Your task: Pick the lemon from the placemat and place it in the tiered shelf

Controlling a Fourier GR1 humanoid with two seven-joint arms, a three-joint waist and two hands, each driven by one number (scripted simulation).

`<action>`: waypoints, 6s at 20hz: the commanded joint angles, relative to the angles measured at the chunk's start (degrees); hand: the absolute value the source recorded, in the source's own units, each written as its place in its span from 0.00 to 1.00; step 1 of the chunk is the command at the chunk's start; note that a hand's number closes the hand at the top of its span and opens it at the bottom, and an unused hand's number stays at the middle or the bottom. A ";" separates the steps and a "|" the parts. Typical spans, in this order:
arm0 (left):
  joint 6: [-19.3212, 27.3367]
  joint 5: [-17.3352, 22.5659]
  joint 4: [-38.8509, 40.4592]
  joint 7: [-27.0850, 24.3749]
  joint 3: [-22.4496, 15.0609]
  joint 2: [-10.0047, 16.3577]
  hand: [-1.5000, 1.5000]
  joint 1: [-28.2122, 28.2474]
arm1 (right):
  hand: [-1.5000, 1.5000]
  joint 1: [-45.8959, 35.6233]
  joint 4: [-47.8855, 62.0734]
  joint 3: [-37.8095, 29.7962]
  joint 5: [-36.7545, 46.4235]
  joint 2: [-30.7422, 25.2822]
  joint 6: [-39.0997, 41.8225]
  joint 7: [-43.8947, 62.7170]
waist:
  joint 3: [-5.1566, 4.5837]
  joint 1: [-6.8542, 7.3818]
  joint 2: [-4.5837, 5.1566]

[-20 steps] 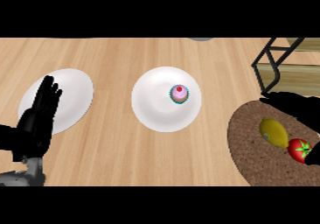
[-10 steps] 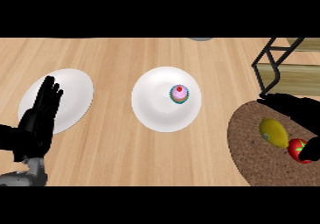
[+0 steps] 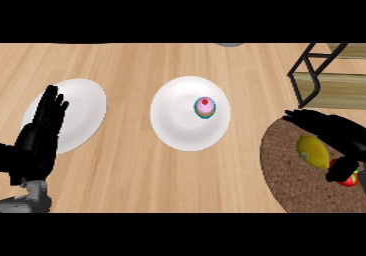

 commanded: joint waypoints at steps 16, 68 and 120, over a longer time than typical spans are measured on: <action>-1.38 -4.47 -3.16 2.15 -0.39 -3.77 0.50 1.23 | 1.00 -3.42 12.76 0.19 10.85 5.55 -16.52 -9.26 | 0.02 0.26 0.03; -3.91 -5.46 -0.40 2.28 3.40 -4.99 0.50 -1.94 | 1.00 -21.87 15.65 -38.96 -20.47 -1.91 -16.37 30.12 | 0.04 0.80 0.24; -5.45 -5.89 -1.62 2.46 4.70 -6.31 0.50 -1.31 | 0.00 -28.88 66.33 -55.10 -38.79 -38.79 -6.41 15.24 | 0.24 0.50 0.53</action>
